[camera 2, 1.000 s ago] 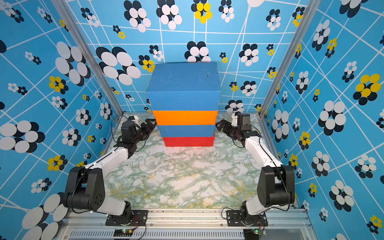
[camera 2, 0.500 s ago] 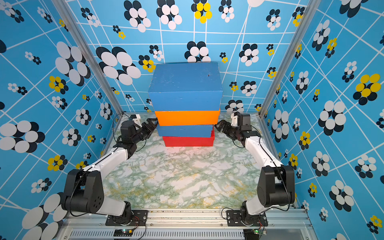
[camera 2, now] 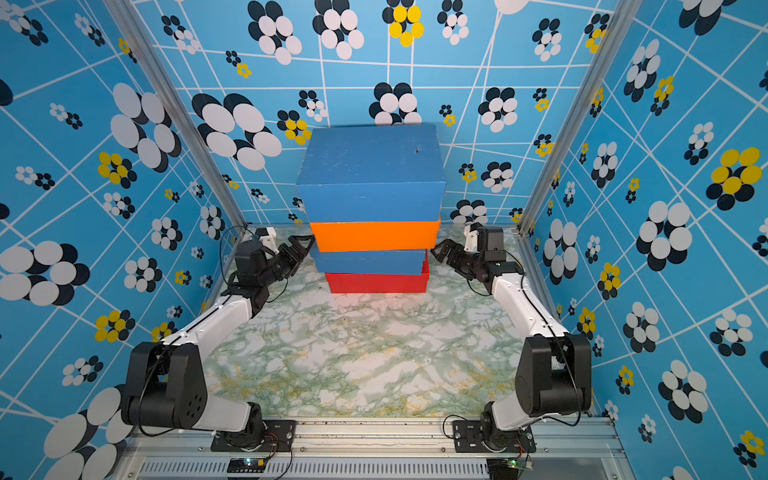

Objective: Stack the shoeboxes
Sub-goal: Adjust the shoeboxes in the shoebox.

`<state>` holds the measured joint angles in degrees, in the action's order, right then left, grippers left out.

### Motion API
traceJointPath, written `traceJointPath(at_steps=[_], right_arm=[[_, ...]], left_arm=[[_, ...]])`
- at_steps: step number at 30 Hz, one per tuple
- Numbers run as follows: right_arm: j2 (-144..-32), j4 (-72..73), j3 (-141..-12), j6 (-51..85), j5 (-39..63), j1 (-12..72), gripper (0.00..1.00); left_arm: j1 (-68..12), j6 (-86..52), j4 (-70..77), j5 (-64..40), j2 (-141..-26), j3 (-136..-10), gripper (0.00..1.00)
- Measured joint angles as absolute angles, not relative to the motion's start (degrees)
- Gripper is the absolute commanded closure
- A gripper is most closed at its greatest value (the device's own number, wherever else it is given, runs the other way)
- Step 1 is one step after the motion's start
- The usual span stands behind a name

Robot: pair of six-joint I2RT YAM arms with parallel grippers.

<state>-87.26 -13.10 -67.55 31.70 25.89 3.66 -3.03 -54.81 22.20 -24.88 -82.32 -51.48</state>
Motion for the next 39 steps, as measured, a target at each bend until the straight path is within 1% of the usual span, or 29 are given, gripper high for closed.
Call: traceJointPath(at_steps=[4, 13, 27, 39], right_arm=[[-86.8, -13.1, -67.5, 31.7, 25.9, 3.2, 0.01], [-85.4, -14.4, -67.5, 31.0, 25.3, 2.2, 0.01], [-85.4, -14.3, -70.9, 31.8, 25.4, 1.4, 0.01], [-85.5, -14.4, -70.9, 32.0, 25.8, 3.7, 0.01]], left_arm=[[-1.0, -54.8, 22.3, -25.3, -80.5, -51.5, 0.06], [1.1, -55.0, 22.8, -25.8, -80.9, -50.7, 0.07], [1.1, -55.0, 25.0, -26.2, -84.0, -49.3, 0.07], [-0.5, -55.0, 26.2, -26.2, -86.0, -48.9, 0.08]])
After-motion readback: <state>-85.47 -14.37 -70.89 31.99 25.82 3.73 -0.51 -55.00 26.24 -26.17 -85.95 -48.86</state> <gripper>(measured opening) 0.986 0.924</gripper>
